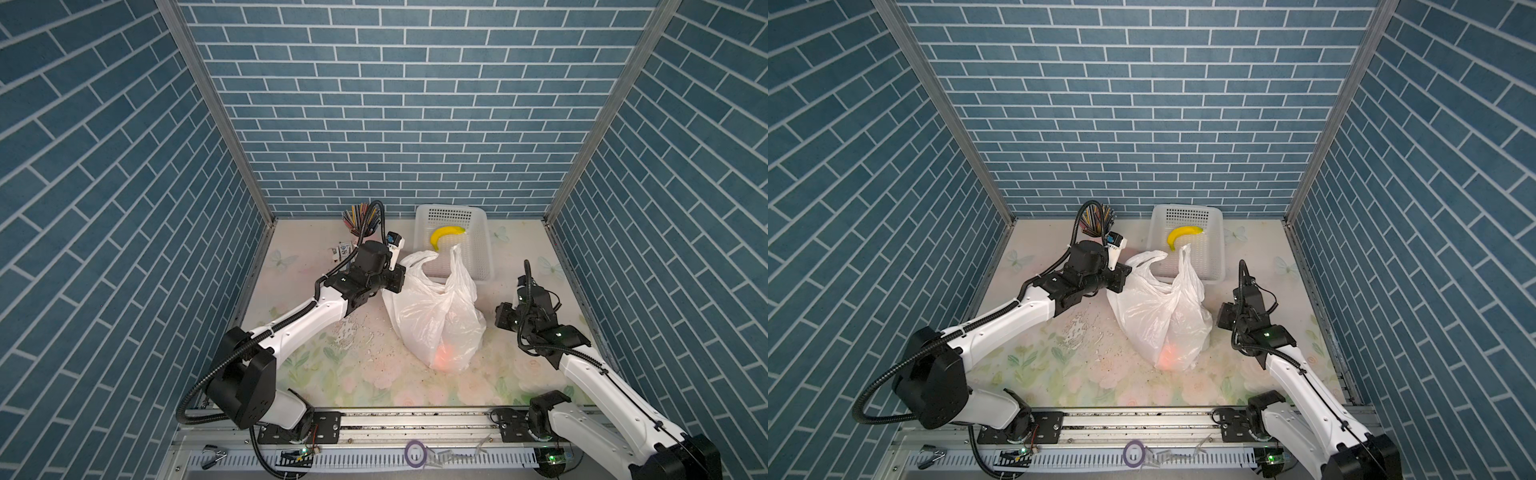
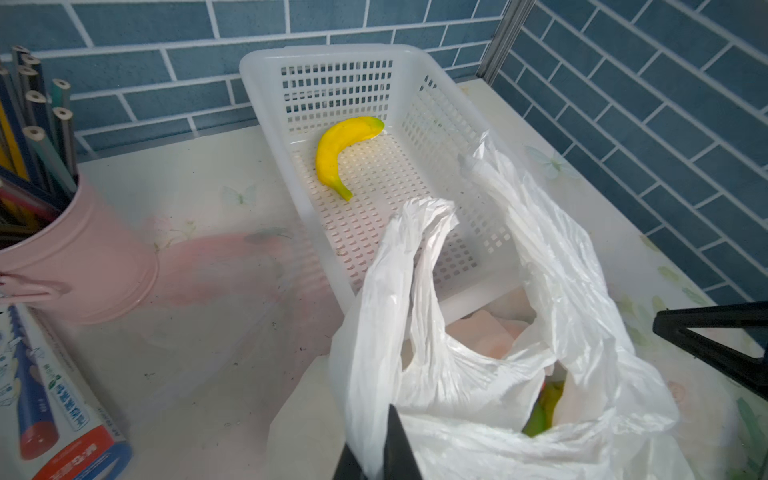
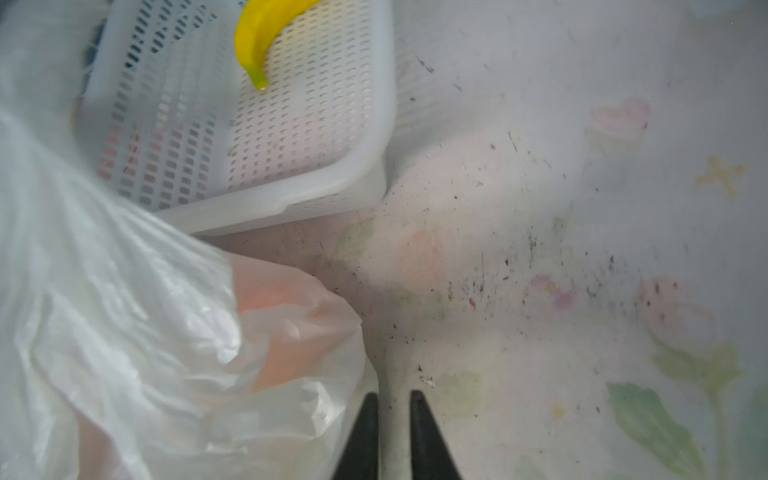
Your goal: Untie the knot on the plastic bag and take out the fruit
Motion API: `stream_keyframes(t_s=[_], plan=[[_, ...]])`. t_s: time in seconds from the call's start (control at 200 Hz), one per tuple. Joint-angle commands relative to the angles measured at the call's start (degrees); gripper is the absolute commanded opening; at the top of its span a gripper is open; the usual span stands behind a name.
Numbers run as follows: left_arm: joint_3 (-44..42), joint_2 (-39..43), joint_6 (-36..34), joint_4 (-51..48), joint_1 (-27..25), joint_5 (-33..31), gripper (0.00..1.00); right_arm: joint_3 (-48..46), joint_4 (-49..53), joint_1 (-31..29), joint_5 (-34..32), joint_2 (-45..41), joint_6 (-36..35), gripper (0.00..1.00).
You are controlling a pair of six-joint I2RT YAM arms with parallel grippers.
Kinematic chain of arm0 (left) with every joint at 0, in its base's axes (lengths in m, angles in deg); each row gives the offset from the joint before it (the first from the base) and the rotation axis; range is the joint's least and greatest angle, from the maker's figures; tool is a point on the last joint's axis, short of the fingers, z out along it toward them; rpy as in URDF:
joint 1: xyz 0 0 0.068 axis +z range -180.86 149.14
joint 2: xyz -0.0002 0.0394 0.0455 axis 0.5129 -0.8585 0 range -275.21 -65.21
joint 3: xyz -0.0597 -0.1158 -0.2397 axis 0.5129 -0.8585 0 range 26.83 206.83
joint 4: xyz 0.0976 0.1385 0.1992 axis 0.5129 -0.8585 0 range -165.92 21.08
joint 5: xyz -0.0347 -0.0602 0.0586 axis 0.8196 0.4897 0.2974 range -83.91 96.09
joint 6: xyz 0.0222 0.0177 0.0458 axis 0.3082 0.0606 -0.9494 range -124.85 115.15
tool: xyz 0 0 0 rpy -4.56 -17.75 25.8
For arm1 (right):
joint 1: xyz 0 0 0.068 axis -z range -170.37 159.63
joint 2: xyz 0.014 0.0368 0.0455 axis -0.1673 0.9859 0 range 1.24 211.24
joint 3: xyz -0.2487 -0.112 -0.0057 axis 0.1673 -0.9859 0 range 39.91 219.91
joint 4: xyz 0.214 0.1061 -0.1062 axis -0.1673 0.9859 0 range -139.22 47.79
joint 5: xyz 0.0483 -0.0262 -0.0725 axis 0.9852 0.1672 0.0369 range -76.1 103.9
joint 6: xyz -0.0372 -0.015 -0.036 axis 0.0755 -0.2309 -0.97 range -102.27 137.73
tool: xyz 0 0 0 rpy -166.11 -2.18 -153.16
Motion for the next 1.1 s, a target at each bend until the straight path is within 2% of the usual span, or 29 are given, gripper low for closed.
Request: stream_keyframes(t_s=[0.0,0.11,0.22,0.345,0.46,0.585,0.685,0.775,0.94,0.975,1.01,1.095], plan=[[-1.3,1.5,1.3,4.9,0.1,4.4,0.11,1.2,-5.0,0.0,4.3,-4.0,-2.3,0.38],[-1.2,1.6,0.9,5.1,0.1,4.6,0.11,2.1,-12.2,0.1,12.8,-4.5,-7.1,0.56],[-0.8,1.2,0.7,5.1,0.1,5.1,0.11,6.0,-16.5,-0.1,22.9,0.2,-10.1,0.6],[-1.4,1.2,0.8,5.9,0.1,5.3,0.1,13.9,-15.8,-2.0,31.6,9.6,-17.0,0.6],[-1.6,1.2,0.6,5.9,0.1,5.1,0.09,23.8,-9.9,-6.1,33.0,20.5,-25.9,0.59],[-1.7,1.0,0.1,5.3,0.1,4.8,0.09,35.3,0.4,-8.5,29.0,32.6,-33.7,0.57],[-2.0,1.1,0.1,5.4,0.1,5.2,0.09,41.3,5.6,-8.7,27.6,39.5,-36.9,0.57],[-2.1,1.1,0.2,5.7,0.1,5.5,0.09,42.9,7.1,-8.8,27.3,42.7,-38.5,0.58],[-1.6,0.8,0.0,5.9,0.1,6.2,0.09,44.2,10.5,-8.8,31.8,46.2,-41.3,0.61],[-1.5,0.7,-0.1,5.9,0.1,6.4,0.09,44.3,11.4,-8.9,33.8,46.8,-41.8,0.64],[-1.4,0.6,-0.2,5.9,0.1,6.5,0.09,44.2,11.7,-8.9,35.0,47.2,-42.1,0.71],[-0.9,0.3,-0.4,5.5,0.1,6.6,0.09,43.8,11.9,-9.0,37.4,47.9,-42.5,0.79]])
